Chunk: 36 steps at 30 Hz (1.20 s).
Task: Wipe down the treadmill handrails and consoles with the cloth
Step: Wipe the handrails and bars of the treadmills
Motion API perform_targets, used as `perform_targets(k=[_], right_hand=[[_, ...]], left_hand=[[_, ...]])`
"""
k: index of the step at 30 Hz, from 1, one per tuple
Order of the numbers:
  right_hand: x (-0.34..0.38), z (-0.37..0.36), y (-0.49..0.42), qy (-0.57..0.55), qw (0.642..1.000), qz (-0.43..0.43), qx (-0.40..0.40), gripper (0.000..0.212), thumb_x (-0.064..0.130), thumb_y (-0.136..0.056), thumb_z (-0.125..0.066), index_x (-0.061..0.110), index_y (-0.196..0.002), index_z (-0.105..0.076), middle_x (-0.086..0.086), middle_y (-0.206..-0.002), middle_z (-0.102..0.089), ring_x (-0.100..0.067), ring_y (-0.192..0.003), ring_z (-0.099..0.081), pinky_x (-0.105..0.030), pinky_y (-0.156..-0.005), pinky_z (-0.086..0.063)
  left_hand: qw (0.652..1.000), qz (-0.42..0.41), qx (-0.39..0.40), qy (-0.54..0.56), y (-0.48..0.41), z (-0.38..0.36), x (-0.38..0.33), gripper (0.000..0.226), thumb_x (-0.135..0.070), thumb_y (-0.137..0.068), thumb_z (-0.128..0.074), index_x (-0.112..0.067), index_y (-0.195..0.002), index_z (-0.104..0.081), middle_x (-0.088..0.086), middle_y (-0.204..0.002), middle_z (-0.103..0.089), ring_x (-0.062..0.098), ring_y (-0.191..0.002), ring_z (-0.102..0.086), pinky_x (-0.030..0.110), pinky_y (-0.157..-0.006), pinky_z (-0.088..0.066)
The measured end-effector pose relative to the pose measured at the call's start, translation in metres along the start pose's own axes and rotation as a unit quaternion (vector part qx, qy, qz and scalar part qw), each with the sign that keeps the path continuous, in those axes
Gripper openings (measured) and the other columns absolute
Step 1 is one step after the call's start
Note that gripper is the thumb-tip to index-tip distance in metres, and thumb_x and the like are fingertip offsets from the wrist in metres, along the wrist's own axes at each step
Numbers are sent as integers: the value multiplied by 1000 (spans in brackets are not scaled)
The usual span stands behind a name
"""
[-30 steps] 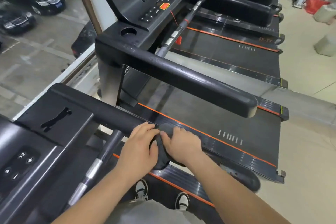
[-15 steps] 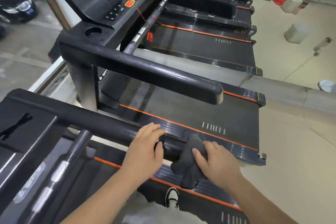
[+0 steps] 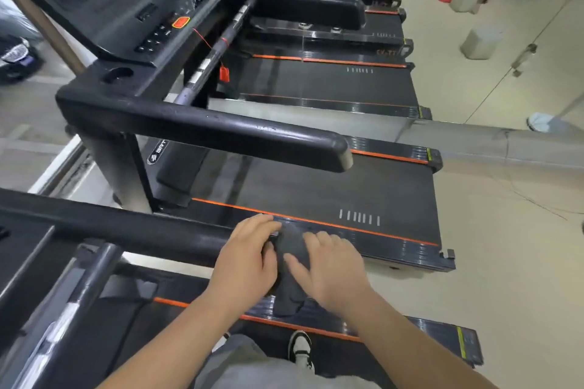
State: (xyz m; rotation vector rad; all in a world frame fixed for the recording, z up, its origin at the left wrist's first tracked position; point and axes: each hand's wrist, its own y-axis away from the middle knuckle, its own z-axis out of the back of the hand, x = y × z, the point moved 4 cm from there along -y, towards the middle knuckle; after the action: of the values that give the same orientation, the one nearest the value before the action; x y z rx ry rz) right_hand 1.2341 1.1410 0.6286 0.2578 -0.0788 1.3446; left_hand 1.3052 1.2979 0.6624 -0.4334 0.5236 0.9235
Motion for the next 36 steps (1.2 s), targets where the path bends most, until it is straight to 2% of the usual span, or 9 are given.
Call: perform_targets(k=[4, 7, 13, 19, 25, 27, 30, 34, 36], right_hand=[[-73, -8, 38, -167, 981, -99, 20, 55, 74, -94, -27, 34, -118, -57, 9, -109, -61, -19, -108, -60, -42, -87, -50], [-78, -12, 40, -237, 962, -131, 19, 47, 70, -95, -30, 32, -108, -55, 8, -105, -60, -20, -108, -60, -41, -85, -49], [16, 9, -12, 3, 998, -60, 10, 69, 68, -91, -19, 18, -104, -64, -6, -104, -71, -32, -99, -68, -40, -79, -48], [78, -2, -64, -57, 987, 17, 152, 58, 59, -100, -36, 13, -131, -52, -12, -135, -60, -35, -125, -58, -45, -97, -45], [-16, 12, -23, -159, 975, -76, 137, 55, 74, -94, -39, 26, -105, -64, 3, -111, -71, -24, -111, -64, -37, -90, -49], [-57, 7, -3, -288, 938, -127, 145, 46, 70, -94, -47, 29, -99, -67, 7, -97, -72, -19, -99, -67, -38, -90, -53], [-94, -9, 28, -516, 827, -195, 108, 27, 51, -102, -53, 33, -95, -73, 6, -91, -76, -18, -92, -71, -29, -83, -55], [-98, -41, 42, -620, 728, -281, 86, 31, 46, -106, -48, 29, -109, -74, 5, -109, -78, -12, -103, -72, -29, -82, -54], [-99, -37, 31, -615, 707, -329, 117, 37, 52, -102, -52, 23, -99, -75, 3, -88, -79, -12, -77, -73, -25, -61, -51]], left_hand=[[999, -20, 22, 25, 1, -17, -12, 41, 0, -86, -62, -13, -124, -69, -3, -135, -62, 13, -129, -51, 6, -110, -26], [999, -1, 22, 29, 6, -17, -5, 41, -1, -87, -61, -15, -124, -69, -4, -136, -61, 13, -131, -51, 7, -112, -26], [999, 37, -11, 22, 20, 1, 15, 41, -6, -85, -54, -15, -122, -70, -3, -137, -59, 14, -131, -52, 28, -113, -40], [997, 63, -51, -7, 17, 26, 20, 51, -6, -73, -46, -16, -115, -72, -1, -143, -55, 16, -134, -48, 25, -112, -37], [1000, 23, -10, 16, -1, -2, -2, 39, -1, -83, -54, -17, -115, -71, -4, -136, -60, 15, -129, -54, 14, -111, -33], [1000, -2, 3, 23, -5, -13, -11, 39, 0, -83, -53, -17, -113, -72, -2, -137, -60, 16, -129, -54, 17, -111, -35], [999, -13, 19, 30, -6, -24, -18, 40, 3, -84, -54, -16, -114, -73, -2, -139, -59, 15, -130, -52, 17, -110, -36], [999, -11, 22, 29, 0, -27, -14, 41, 7, -84, -59, -17, -114, -72, -3, -141, -57, 14, -132, -51, 20, -109, -39], [1000, 2, 14, 25, 4, -21, -8, 41, 7, -84, -60, -18, -114, -73, -4, -141, -57, 13, -132, -51, 26, -108, -44]])
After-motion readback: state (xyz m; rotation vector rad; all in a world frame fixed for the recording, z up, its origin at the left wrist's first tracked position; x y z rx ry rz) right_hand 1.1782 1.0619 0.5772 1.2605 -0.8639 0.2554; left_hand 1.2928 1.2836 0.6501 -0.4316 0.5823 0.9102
